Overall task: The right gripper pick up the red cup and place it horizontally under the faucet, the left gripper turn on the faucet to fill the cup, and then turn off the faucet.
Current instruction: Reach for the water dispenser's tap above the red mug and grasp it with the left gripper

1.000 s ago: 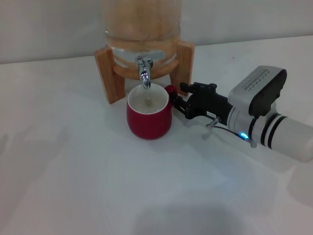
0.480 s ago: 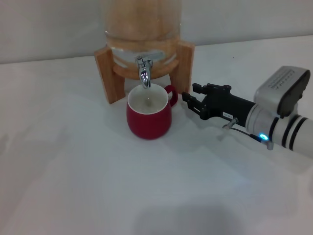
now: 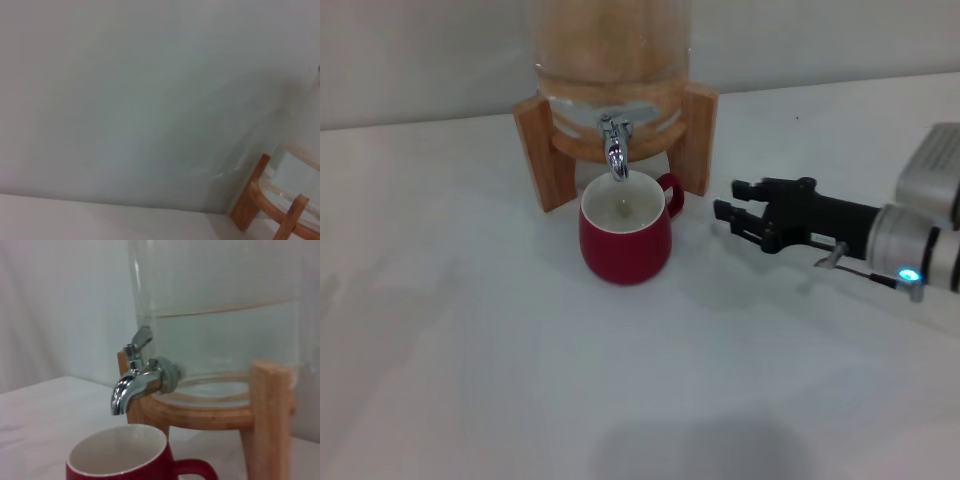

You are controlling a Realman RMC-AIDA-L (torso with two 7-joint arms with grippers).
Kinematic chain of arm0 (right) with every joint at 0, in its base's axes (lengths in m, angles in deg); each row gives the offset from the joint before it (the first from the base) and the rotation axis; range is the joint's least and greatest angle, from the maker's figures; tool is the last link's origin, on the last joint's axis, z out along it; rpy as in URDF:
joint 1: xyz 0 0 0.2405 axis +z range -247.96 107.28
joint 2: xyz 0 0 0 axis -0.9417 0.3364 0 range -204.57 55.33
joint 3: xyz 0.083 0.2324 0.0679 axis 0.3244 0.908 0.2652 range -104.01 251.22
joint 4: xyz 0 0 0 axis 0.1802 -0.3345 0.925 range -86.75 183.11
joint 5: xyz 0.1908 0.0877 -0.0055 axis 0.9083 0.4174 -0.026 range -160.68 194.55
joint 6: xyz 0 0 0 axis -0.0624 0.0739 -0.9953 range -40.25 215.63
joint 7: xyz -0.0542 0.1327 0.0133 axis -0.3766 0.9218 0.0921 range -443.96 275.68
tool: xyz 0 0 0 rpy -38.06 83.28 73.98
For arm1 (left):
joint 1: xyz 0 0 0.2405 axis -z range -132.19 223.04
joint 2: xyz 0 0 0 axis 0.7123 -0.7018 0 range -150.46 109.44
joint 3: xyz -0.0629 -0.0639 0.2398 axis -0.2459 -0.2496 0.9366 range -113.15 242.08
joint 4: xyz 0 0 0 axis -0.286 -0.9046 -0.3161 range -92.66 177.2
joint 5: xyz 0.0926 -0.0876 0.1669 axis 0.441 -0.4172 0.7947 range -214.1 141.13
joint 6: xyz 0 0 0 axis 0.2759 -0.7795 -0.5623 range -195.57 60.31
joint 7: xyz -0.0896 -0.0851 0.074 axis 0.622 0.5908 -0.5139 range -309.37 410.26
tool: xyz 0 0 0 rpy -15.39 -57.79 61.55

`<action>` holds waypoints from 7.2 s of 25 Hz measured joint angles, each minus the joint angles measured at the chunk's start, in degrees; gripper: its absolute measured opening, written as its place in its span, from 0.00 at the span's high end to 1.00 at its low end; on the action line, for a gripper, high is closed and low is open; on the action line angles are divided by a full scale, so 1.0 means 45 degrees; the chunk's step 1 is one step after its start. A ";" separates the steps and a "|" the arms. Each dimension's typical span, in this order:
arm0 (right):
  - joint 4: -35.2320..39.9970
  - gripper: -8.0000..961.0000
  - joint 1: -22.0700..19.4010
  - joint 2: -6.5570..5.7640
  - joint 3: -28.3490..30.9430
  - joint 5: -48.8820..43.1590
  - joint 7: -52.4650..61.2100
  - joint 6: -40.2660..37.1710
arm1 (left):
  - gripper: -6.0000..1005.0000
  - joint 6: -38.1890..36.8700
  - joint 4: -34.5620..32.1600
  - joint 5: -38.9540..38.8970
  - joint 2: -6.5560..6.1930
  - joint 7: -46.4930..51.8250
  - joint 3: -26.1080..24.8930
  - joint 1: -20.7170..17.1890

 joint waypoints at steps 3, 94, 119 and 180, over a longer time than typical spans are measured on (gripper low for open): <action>0.1293 0.59 -0.0347 0.0015 -0.0674 0.0016 0.1220 0.0787 | 0.20 -0.0016 0.0001 0.0005 0.0038 -0.0015 0.0038 0.0064; 0.9331 0.59 -0.2779 -0.0114 -0.1787 0.2675 0.7216 0.4230 | 0.20 -0.0970 -0.9760 0.9464 0.0813 0.8780 1.2908 0.6677; 0.9157 0.59 -0.2845 -0.0072 -0.1807 0.2687 0.7046 0.4190 | 0.20 -0.1122 -0.6261 0.8620 0.0834 0.8524 1.2440 0.8535; 0.9020 0.59 -0.3017 -0.0058 -0.1672 0.2724 0.6709 0.4212 | 0.21 -0.1959 -0.4118 0.8622 0.0834 0.5841 1.2599 0.9360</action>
